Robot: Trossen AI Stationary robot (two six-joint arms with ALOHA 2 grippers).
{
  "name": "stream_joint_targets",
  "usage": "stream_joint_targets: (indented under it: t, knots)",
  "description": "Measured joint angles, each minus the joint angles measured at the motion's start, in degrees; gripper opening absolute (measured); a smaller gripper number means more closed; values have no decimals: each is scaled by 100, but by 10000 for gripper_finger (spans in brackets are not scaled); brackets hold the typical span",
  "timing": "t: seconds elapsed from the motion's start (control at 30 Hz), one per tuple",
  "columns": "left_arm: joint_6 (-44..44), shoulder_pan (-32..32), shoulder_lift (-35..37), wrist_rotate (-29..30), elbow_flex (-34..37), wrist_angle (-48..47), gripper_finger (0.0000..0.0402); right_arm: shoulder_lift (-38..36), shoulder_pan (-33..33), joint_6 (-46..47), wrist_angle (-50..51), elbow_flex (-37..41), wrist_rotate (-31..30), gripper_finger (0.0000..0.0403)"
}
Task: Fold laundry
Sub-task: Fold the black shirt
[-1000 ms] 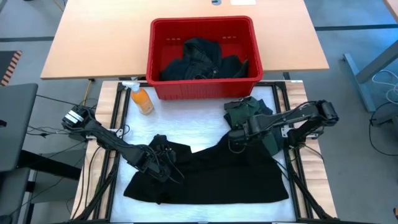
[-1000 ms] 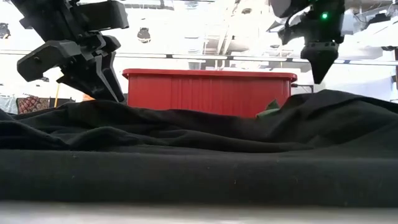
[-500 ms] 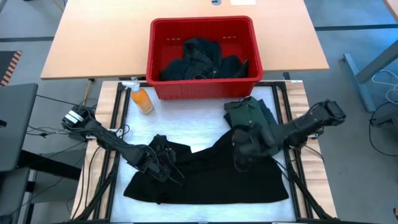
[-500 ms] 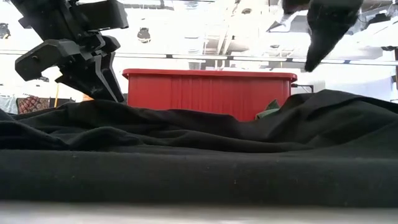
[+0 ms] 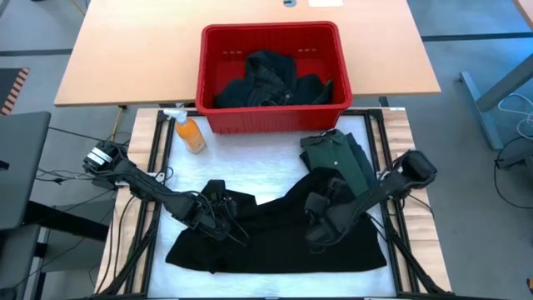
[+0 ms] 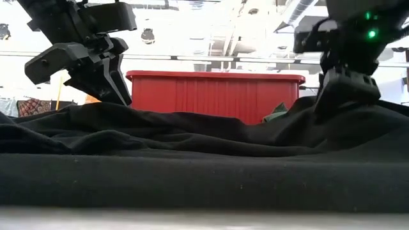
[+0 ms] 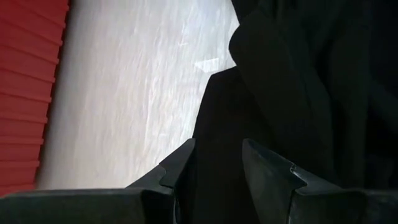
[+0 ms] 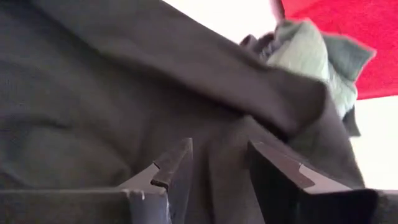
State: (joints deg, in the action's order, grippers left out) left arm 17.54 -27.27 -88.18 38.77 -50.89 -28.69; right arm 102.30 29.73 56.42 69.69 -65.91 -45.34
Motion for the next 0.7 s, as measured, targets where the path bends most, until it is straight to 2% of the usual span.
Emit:
stream_joint_targets:
  t: [0.17,0.27,0.33,0.43,0.47,0.57,0.7]
  knots:
    - [-31,0,0,1,0,-7,118,458,-155,659,467,-2,20,178]
    - [-99,0,0,0,0,-10,118,573,-257,1131,850,-4,22,157]
    - [-140,0,0,0,0,-22,118,586,-283,1340,1043,-7,56,121]
    - [-192,0,0,2,0,-33,118,458,-278,1428,1456,-100,240,40]
    - [-200,0,0,6,0,-33,118,394,-272,1423,1572,-142,329,24]
    - [-210,0,0,54,0,-34,118,92,-235,1397,1889,-281,737,28]
    - [-214,15,0,74,0,-31,118,-555,-238,947,2006,-339,1727,41]
